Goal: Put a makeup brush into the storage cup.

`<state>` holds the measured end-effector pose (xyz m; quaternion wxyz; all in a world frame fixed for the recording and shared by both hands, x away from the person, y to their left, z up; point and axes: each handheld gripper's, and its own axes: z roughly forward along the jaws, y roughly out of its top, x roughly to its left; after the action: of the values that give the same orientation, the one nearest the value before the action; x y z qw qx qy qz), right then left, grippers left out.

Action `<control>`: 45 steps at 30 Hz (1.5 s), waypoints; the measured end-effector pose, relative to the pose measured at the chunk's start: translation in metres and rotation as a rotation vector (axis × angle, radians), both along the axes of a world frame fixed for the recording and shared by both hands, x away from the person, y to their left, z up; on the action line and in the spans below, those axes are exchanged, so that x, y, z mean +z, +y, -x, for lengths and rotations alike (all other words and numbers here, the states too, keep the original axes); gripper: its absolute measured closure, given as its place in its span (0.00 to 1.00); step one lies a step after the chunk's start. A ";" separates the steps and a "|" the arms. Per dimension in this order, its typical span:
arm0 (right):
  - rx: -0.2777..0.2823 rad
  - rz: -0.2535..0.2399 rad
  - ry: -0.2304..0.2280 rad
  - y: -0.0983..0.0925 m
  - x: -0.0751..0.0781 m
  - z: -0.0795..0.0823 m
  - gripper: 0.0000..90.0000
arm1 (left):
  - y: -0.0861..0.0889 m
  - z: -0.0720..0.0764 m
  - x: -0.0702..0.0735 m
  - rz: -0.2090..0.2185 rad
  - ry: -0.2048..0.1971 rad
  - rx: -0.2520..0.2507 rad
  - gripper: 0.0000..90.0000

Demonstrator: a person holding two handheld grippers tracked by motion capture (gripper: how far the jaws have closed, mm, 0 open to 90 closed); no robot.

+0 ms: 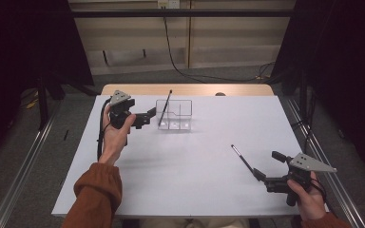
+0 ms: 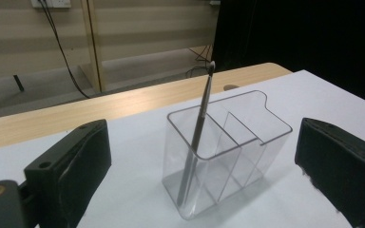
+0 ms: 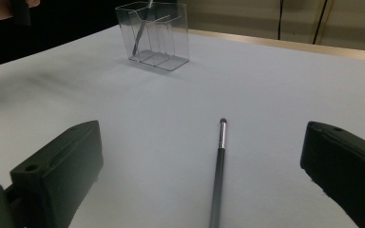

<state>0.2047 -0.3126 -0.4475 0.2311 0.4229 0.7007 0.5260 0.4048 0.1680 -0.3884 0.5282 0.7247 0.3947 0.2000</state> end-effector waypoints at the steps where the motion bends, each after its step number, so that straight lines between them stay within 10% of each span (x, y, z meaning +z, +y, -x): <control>1: -0.001 0.002 0.001 0.000 0.000 0.000 0.00 | 0.001 0.002 0.000 -0.002 0.000 0.001 0.05; 45: -0.018 -0.001 0.006 0.000 0.000 0.000 0.00 | 0.041 0.096 -0.024 0.014 -0.070 -0.026 0.04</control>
<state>0.2049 -0.3130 -0.4475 0.2335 0.4307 0.6972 0.5233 0.3084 0.2085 -0.4125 0.5494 0.7187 0.3679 0.2153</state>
